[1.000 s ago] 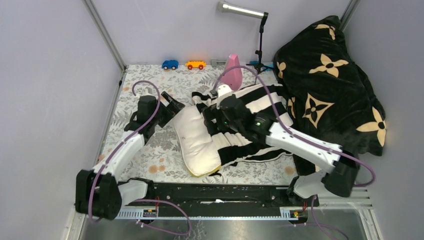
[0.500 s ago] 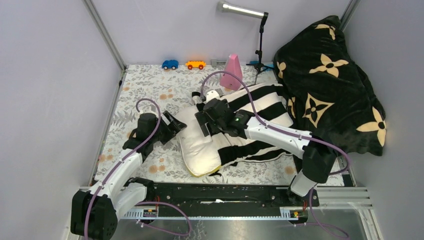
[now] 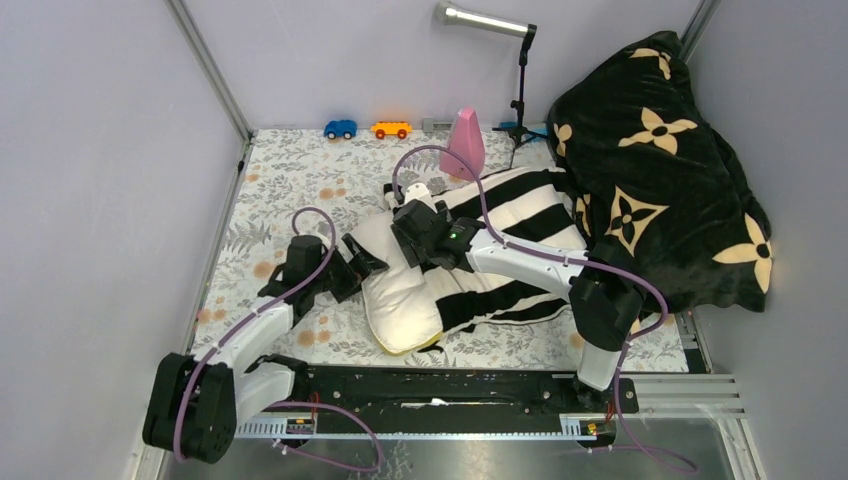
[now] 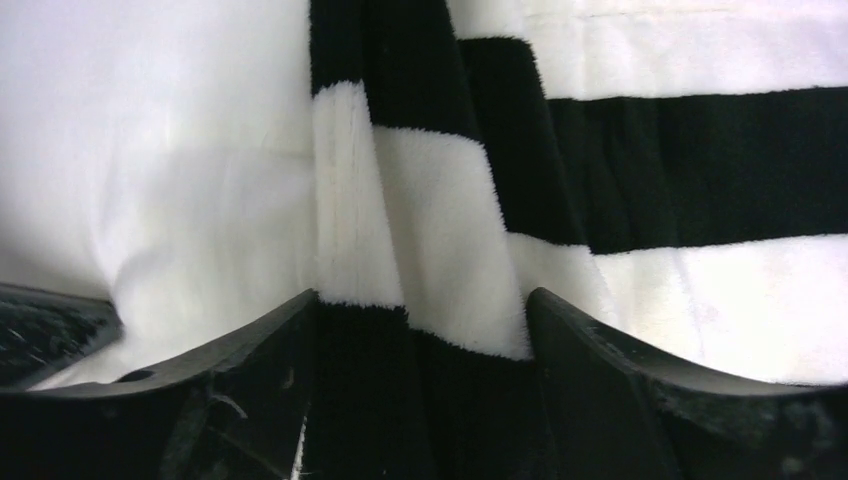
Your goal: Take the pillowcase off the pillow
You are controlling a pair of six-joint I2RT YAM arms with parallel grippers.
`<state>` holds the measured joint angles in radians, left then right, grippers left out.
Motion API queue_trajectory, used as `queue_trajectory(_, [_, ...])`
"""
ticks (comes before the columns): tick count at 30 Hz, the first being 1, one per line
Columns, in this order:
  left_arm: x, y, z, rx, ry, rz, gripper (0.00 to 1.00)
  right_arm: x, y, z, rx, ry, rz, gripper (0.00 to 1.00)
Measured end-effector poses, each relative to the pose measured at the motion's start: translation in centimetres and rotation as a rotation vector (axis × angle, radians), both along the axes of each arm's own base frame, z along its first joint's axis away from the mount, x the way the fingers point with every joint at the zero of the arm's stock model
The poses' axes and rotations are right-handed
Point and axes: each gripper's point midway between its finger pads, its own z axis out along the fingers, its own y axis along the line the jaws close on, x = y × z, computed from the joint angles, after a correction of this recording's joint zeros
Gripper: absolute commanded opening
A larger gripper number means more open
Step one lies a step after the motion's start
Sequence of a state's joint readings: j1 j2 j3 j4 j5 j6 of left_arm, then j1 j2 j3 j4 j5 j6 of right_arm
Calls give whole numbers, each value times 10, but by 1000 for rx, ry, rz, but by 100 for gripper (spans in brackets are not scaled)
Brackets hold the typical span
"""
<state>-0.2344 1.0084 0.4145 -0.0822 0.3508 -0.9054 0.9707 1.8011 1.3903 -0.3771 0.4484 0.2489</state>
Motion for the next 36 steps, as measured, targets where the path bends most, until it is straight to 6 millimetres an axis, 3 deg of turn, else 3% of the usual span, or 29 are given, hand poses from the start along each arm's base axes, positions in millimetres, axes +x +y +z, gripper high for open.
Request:
queue_trajectory(3, [0, -13, -6, -39, 15, -40, 59, 6, -6, 1, -10, -12, -19, 53])
queue_trajectory(7, [4, -16, -3, -42, -8, -43, 39, 17, -20, 3, -51, -44, -60, 30])
queue_trajectory(12, [10, -8, 19, -5, -83, -6, 0, 32, -42, 4, -103, -79, -126, 13])
queue_trajectory(17, [17, 3, 50, 41, -142, 33, 0, 58, -77, 7, -124, -95, -233, 9])
queue_trajectory(22, [20, 26, 79, 133, -152, 84, 0, 75, -133, 15, -90, -96, -369, 8])
queue_trajectory(27, [28, 49, 136, 230, -228, 129, 0, 79, -164, 43, 28, -134, -471, 8])
queue_trajectory(29, [29, 57, 158, 270, -270, 145, 0, 78, -170, 56, 82, -159, -501, 9])
queue_trajectory(30, [29, 63, 169, 295, -290, 156, 0, 77, -172, 63, 110, -171, -513, 15])
queue_trajectory(33, [29, 71, 186, 343, -323, 166, 0, 71, -168, 82, 204, -195, -494, 64])
queue_trajectory(36, [28, 70, 190, 345, -343, 132, 0, 59, -163, 95, 291, -178, -414, 76])
